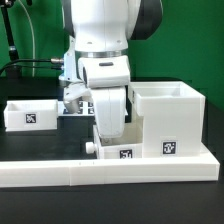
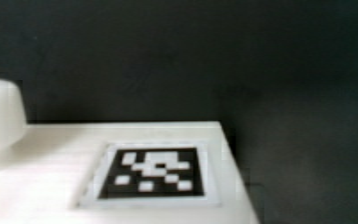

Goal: Assemble drawer

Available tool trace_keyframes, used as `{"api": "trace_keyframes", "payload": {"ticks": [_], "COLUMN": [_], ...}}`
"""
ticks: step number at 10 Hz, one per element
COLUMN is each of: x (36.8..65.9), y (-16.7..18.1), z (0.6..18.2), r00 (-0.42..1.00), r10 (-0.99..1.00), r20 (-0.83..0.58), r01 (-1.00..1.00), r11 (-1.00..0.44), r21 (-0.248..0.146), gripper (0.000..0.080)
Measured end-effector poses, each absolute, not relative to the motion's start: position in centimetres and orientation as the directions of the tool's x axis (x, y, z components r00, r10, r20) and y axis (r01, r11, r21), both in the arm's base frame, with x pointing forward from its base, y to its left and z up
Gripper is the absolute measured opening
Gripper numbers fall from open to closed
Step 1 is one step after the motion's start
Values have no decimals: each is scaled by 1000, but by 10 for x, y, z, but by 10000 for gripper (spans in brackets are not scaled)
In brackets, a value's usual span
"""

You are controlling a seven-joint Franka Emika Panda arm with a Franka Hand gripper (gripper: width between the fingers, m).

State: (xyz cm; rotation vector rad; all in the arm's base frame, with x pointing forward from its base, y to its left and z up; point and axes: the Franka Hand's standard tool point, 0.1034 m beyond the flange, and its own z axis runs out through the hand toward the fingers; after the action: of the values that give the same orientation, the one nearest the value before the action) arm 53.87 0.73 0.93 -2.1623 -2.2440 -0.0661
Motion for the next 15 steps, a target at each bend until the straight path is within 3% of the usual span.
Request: {"api": "trace_keyframes", "payload": {"ticks": [2,3,4,5,6,7,8,9,11,12,15], "x": [539,539,539,540,543,542,542,543,552,554,539], "y": [7,7,7,7,6,3,1,-2,-14,-26,-70], "z": [9,9,10,19,28,37,48,57,84,87,49], "r00": [-37,-37,-36,-35,-37,-36,-35,-34,-39,-70,-68], "r10": [998,998,998,999,999,999,999,999,999,998,997], "r20": [47,47,47,41,35,29,21,16,2,3,22], "r01": [999,999,999,999,999,999,998,998,997,996,994], "r11": [37,36,36,36,37,37,37,34,39,70,70], "r21": [13,13,13,-11,-20,-36,-54,-57,-65,-60,-78], "gripper": [44,150,150,367,367,505,505,626,648,648,649]}}
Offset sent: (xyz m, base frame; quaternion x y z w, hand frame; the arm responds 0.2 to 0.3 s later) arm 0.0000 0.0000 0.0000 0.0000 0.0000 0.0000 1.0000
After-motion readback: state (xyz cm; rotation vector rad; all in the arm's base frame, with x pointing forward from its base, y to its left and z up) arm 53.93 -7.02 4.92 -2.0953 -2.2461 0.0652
